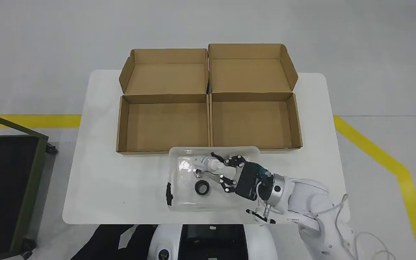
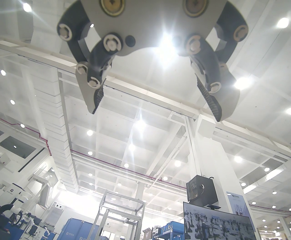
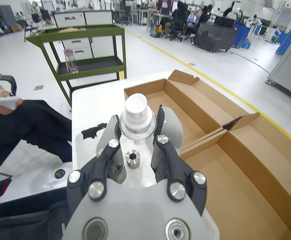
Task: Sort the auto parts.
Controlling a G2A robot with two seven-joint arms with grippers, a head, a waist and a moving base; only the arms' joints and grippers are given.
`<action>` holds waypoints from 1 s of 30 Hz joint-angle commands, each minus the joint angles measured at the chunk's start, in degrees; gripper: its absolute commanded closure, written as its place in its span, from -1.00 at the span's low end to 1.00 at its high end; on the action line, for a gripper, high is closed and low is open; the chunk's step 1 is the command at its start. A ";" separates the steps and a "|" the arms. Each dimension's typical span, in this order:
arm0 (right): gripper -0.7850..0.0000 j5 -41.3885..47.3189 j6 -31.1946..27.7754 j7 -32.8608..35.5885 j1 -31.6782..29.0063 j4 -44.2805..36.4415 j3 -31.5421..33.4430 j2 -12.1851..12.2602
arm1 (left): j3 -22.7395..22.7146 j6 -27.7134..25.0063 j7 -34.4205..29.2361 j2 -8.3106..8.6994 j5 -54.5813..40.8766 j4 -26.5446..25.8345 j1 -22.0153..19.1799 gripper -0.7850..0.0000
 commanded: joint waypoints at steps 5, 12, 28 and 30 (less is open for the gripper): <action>1.00 5.60 0.88 -8.13 2.30 1.17 -0.21 -0.36 | 0.00 0.00 0.00 0.00 0.00 0.00 0.00 -1.00; 1.00 12.60 1.49 -15.77 3.79 2.63 -0.24 -0.78 | 0.00 0.00 0.00 0.00 0.00 0.00 0.00 -1.00; 1.00 21.28 -2.98 -19.91 4.89 5.21 0.27 -0.93 | 0.00 0.00 0.00 0.00 0.00 0.00 0.00 -1.00; 1.00 21.85 -3.45 -19.94 5.15 5.54 -0.14 -0.99 | 0.00 0.00 0.00 0.00 0.00 0.00 0.00 -1.00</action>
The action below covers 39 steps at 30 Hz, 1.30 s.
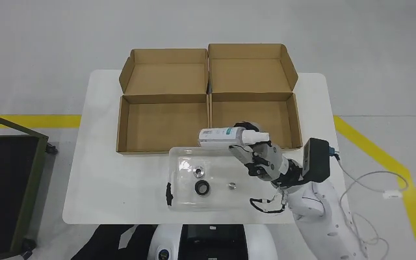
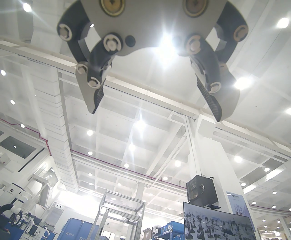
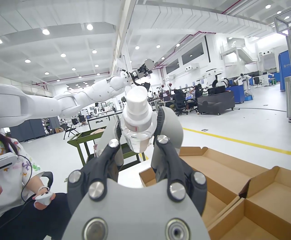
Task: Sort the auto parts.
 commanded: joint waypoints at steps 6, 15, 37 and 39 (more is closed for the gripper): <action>1.00 1.43 -1.41 0.02 0.77 1.50 -0.55 -0.11 | 0.00 0.00 0.00 0.00 0.00 0.00 0.00 -1.00; 1.00 -7.33 6.32 5.56 -0.83 0.91 1.92 0.24 | 0.00 0.00 0.00 0.00 0.00 0.00 0.00 -1.00; 1.00 -20.46 22.17 27.74 7.06 9.83 1.16 0.12 | 0.00 0.00 0.00 0.00 0.00 0.00 0.00 -1.00; 1.00 -20.52 22.30 29.19 8.54 11.67 0.54 0.01 | 0.00 0.00 0.00 0.00 0.00 0.00 0.00 -1.00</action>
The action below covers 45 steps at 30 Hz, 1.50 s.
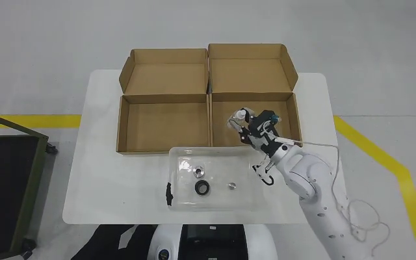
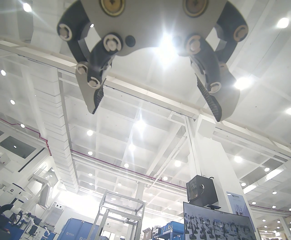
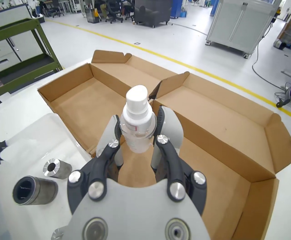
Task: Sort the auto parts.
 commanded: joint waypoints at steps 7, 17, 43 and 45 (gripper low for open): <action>1.00 1.33 -0.93 2.91 5.57 7.61 -3.43 -0.69 | 0.00 0.00 0.00 0.00 0.00 0.00 0.00 -1.00; 0.96 2.15 0.20 5.18 10.86 14.70 -7.37 -1.74 | 0.00 0.00 0.00 0.00 0.00 0.00 0.00 -1.00; -1.00 -3.99 -3.77 9.79 2.54 -1.96 -2.32 0.18 | 0.00 0.00 0.00 0.00 0.00 0.00 0.00 -1.00; -1.00 -3.75 -6.20 12.10 0.48 -5.89 -1.44 0.62 | 0.00 0.00 0.00 0.00 0.00 0.00 0.00 -1.00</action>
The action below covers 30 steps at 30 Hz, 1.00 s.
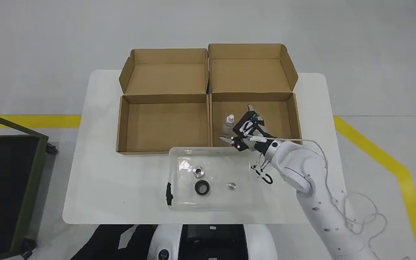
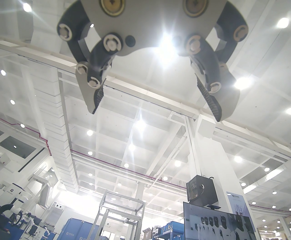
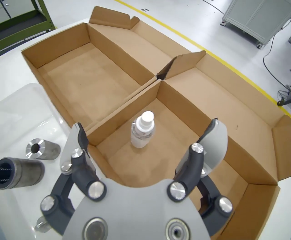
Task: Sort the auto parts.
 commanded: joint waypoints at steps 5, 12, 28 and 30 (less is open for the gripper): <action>-1.00 3.18 -9.31 6.07 -5.72 -8.66 1.33 1.19 | 0.00 0.00 0.00 0.00 0.00 0.00 0.00 -1.00; -1.00 4.45 -15.43 12.54 -10.29 -13.15 1.23 2.30 | 0.00 0.00 0.00 0.00 0.00 0.00 0.00 -1.00; -0.84 5.92 -17.61 23.60 -10.96 -12.92 1.40 3.96 | 0.00 0.00 0.00 0.00 0.00 0.00 0.00 -1.00; -0.66 5.73 -17.36 24.45 -10.62 -12.13 1.21 4.09 | 0.00 0.00 0.00 0.00 0.00 0.00 0.00 -1.00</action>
